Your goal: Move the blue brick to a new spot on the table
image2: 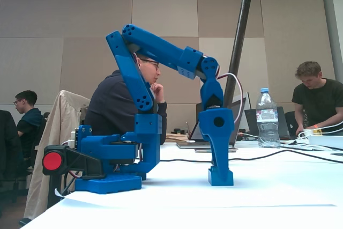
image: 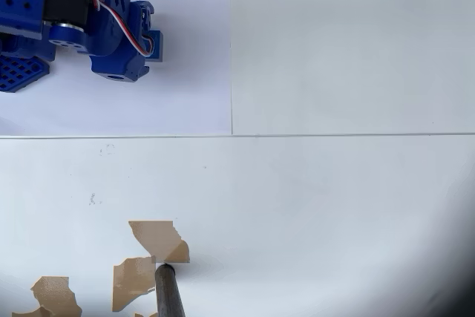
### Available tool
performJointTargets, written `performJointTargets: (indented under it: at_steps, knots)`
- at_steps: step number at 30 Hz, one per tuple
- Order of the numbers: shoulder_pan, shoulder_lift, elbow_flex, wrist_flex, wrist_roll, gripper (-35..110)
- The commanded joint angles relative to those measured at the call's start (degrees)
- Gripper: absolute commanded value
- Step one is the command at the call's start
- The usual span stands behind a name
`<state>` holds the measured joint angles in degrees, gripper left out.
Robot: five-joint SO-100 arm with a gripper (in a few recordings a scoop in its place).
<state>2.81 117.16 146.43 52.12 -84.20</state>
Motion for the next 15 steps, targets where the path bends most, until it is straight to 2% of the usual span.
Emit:
performJointTargets:
  at_steps: [1, 8, 15]
  knots:
    - [-0.97, -1.23, 0.79, -3.43, -0.53, 24]
    - [-1.05, 0.44, -1.41, 0.35, 0.18, 12]
    - [-2.11, -10.55, -24.87, 10.72, 4.66, 11]
